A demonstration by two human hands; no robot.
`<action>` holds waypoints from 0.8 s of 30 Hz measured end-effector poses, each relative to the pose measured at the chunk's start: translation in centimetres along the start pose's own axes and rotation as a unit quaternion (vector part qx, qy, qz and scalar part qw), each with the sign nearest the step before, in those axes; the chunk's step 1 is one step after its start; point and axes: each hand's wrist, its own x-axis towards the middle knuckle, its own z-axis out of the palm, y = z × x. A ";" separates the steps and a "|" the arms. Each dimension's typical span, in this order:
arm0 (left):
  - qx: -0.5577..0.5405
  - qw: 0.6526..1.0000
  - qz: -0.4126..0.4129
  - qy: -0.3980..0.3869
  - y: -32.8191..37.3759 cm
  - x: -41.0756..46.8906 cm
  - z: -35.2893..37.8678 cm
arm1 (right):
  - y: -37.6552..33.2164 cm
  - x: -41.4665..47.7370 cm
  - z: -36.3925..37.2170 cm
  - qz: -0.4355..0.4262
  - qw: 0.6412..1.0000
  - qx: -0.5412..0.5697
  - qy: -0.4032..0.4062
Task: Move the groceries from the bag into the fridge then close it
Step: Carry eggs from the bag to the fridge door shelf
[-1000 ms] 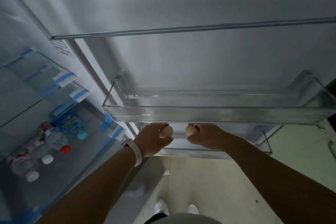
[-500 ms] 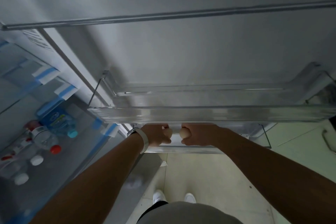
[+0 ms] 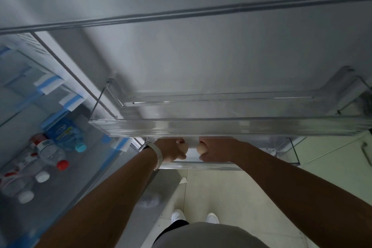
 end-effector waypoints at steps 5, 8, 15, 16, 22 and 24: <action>-0.005 1.000 -0.013 0.020 0.2 -0.3 0.0 | 0.0 -0.4 -0.4 -0.010 1.000 0.000 0.005; -0.003 0.999 -0.006 0.050 -0.1 -0.7 0.0 | 0.3 -1.0 -0.7 -0.019 0.999 0.006 0.031; -0.006 0.990 0.071 0.123 0.1 -4.0 -0.6 | 1.4 -2.6 -1.5 -0.006 0.996 0.076 0.050; -0.003 0.987 0.090 0.133 0.3 -4.5 -0.5 | 1.5 -2.8 -1.7 -0.010 0.996 0.073 0.054; 0.049 0.967 0.176 0.178 1.5 -6.7 0.2 | 0.5 -6.2 -3.7 -0.034 0.996 0.024 0.083; 0.065 0.959 0.197 0.195 1.7 -6.9 0.3 | 0.4 -7.3 -4.0 -0.030 0.994 -0.006 0.103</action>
